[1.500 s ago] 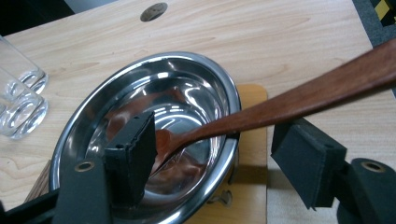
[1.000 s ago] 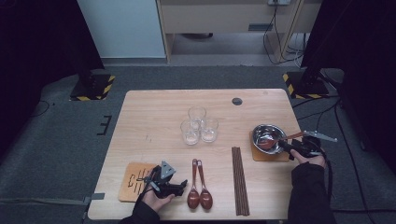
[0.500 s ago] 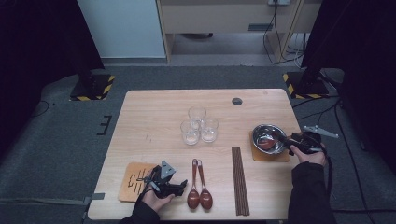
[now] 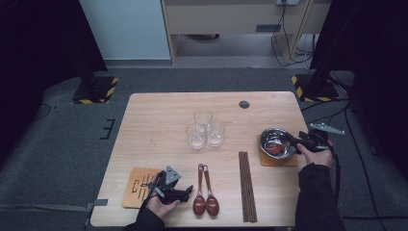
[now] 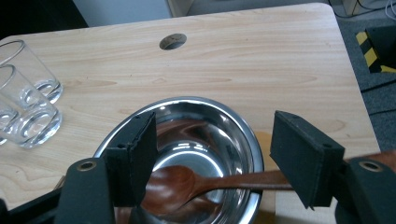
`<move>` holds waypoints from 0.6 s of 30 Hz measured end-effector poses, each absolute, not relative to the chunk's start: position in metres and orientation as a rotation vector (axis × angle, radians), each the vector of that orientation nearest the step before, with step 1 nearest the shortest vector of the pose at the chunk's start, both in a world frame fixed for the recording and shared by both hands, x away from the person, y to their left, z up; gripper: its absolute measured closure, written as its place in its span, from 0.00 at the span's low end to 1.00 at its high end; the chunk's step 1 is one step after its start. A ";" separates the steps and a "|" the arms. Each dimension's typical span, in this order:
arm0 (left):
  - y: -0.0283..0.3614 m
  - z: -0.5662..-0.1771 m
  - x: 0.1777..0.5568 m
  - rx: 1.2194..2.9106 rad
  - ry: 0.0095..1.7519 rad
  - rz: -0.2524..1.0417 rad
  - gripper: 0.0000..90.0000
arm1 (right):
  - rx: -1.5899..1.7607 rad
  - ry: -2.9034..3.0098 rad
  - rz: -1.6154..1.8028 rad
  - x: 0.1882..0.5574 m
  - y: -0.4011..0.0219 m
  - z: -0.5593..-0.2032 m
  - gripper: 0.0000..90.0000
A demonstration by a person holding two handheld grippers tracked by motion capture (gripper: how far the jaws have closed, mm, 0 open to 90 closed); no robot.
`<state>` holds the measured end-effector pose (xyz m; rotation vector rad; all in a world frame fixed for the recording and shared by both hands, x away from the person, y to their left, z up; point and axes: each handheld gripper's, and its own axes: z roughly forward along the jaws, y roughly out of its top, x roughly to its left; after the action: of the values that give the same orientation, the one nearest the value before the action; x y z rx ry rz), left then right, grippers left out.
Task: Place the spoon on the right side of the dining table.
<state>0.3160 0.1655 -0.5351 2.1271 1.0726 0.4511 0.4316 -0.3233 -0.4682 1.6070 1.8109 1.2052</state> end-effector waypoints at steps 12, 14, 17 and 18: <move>0.166 -0.535 0.316 2.128 1.071 0.451 0.14 | 1.638 1.835 1.167 0.441 -0.327 -0.477 0.35; 0.166 -0.535 0.316 2.128 1.071 0.451 0.14 | 1.635 1.837 1.162 0.441 -0.327 -0.478 0.35; 0.166 -0.535 0.316 2.128 1.070 0.450 0.14 | 1.643 1.852 1.147 0.442 -0.327 -0.480 0.35; 0.166 -0.535 0.316 2.128 1.070 0.450 0.14 | 1.640 1.853 1.144 0.443 -0.327 -0.480 0.35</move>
<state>0.3161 0.1657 -0.5352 2.1278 1.0701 0.4502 0.4426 -0.3273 -0.4804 1.6396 1.8533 1.1444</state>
